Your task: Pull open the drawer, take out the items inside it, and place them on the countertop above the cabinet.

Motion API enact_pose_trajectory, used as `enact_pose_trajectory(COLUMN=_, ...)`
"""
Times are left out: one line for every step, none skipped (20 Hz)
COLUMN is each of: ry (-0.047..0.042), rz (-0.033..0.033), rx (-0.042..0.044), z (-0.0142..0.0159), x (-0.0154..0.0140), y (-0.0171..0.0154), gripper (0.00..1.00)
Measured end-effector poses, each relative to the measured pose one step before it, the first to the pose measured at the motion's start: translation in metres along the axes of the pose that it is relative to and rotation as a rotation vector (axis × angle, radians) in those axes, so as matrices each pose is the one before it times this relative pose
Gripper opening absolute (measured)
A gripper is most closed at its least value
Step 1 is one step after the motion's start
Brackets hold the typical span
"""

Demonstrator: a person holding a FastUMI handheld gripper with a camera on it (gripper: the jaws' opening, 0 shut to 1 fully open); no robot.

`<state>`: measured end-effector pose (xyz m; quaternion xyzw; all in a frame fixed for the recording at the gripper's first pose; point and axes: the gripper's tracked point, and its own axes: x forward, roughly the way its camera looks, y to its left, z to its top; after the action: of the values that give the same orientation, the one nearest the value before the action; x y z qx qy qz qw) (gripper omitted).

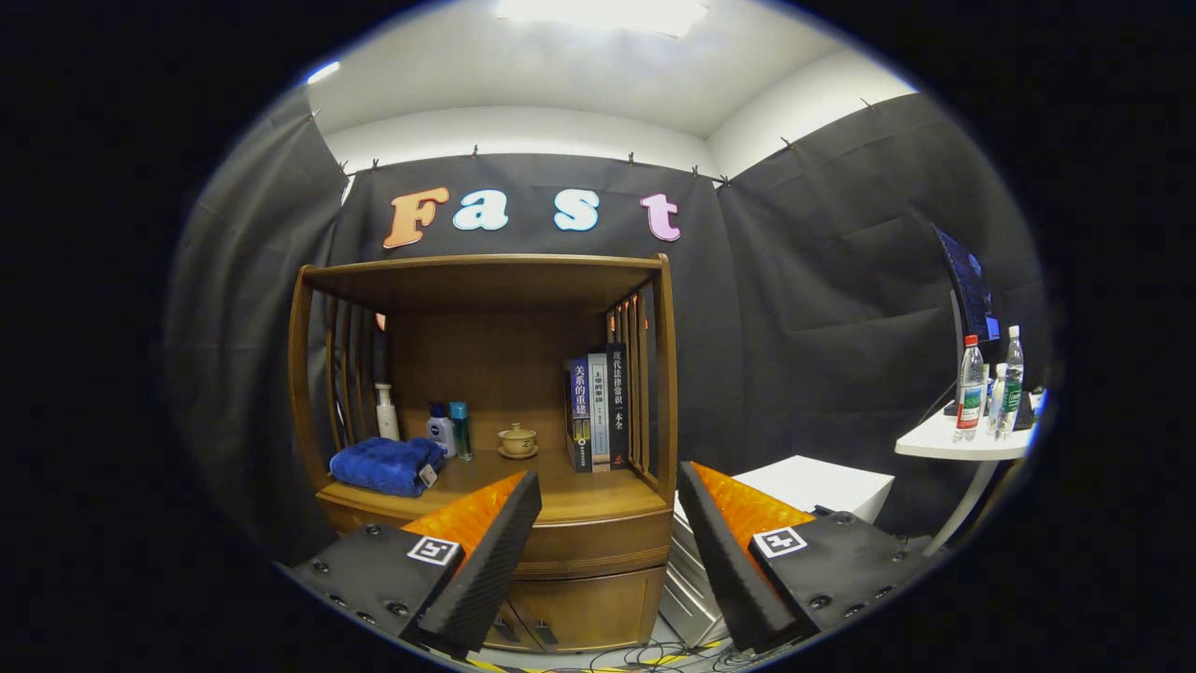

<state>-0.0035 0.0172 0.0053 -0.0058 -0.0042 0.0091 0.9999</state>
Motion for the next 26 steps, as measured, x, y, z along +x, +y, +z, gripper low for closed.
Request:
enact_pose_trajectory(ry=-0.00065, rz=-0.00127, rx=0.00272, z=0.00069, x=-0.0006, y=-0.00014, gripper=0.98)
enact_pose_trajectory(ry=0.00023, rz=-0.00054, rx=0.00423, z=-0.00027, x=0.00003, y=0.00034, gripper=0.98)
enact_pose_trajectory(ry=0.00056, rz=-0.00022, rx=0.00348, z=-0.00064, x=-0.00031, y=-0.00027, gripper=0.98)
enact_pose_trajectory(ry=0.00028, rz=-0.0009, rx=0.00247, z=0.00073, x=0.00051, y=-0.00023, gripper=0.98)
enact_pose_trajectory(ry=-0.00014, rz=0.00045, rx=0.00049, z=-0.00025, x=0.00043, y=0.00022, gripper=0.98)
enact_pose_trajectory(ry=-0.00099, rz=0.00036, rx=-0.00086, z=0.00078, x=0.00056, y=0.00072, gripper=0.98)
enact_pose_trajectory(ry=-0.00007, rz=0.00026, rx=-0.00173, z=-0.00098, x=0.00097, y=0.00081, gripper=0.98)
enact_pose_trajectory(ry=0.00075, rz=0.00217, rx=-0.00144, z=-0.00092, x=0.00066, y=0.00194, gripper=0.98)
enact_pose_trajectory(ry=-0.00007, rz=0.0055, rx=0.00052, z=-0.00263, x=0.00222, y=0.00287, gripper=0.98)
enact_pose_trajectory(ry=-0.00106, rz=0.00789, rx=0.0036, z=-0.00205, x=0.00283, y=0.00467, gripper=0.98)
enact_pose_trajectory(ry=-0.00003, rz=0.0086, rx=0.00643, z=-0.00363, x=0.00437, y=0.00551, gripper=0.98)
enact_pose_trajectory(ry=0.00077, rz=0.00912, rx=0.00872, z=-0.00506, x=0.00465, y=0.00553, gripper=0.98)
enact_pose_trajectory(ry=0.002, rz=0.01042, rx=0.01059, z=-0.00614, x=0.00436, y=0.00677, gripper=0.98)
enact_pose_trajectory(ry=0.00169, rz=0.01194, rx=0.00966, z=-0.00777, x=0.00522, y=0.00834, gripper=0.98)
enact_pose_trajectory(ry=0.00227, rz=0.0121, rx=0.0104, z=-0.00935, x=0.00706, y=0.00863, gripper=0.98)
enact_pose_trajectory(ry=0.00296, rz=0.01194, rx=0.01413, z=-0.01033, x=0.0074, y=0.00798, gripper=0.98)
enact_pose_trajectory(ry=0.00016, rz=0.01163, rx=0.0144, z=-0.01095, x=0.00815, y=0.00812, gripper=0.98)
enact_pose_trajectory(ry=-0.00157, rz=0.01003, rx=0.01317, z=-0.0114, x=0.00847, y=0.00709, gripper=0.98)
enact_pose_trajectory(ry=0.00005, rz=0.01276, rx=0.01036, z=-0.01211, x=0.00768, y=0.00614, gripper=0.98)
enact_pose_trajectory(ry=0.00054, rz=0.01587, rx=0.01624, z=-0.01259, x=0.00672, y=0.00793, gripper=0.98)
enact_pose_trajectory(ry=0.01035, rz=0.02675, rx=0.0067, z=-0.01891, x=0.00736, y=0.00852, gripper=0.98)
enact_pose_trajectory(ry=-0.0008, rz=0.01482, rx=-0.00321, z=-0.01647, x=0.01033, y=0.00627, gripper=0.98)
enact_pose_trajectory(ry=0.01656, rz=-0.00463, rx=-0.01178, z=-0.01598, x=0.0072, y=-0.0014, gripper=0.98)
enact_pose_trajectory(ry=0.02662, rz=-0.01014, rx=-0.01243, z=-0.02094, x=0.01002, y=-0.001, gripper=0.98)
enact_pose_trajectory(ry=0.0258, rz=-0.00054, rx=-0.00421, z=-0.01979, x=0.01036, y=0.0024, gripper=0.98)
enact_pose_trajectory(ry=0.00693, rz=0.01612, rx=-0.00344, z=-0.01491, x=0.00799, y=0.00619, gripper=0.98)
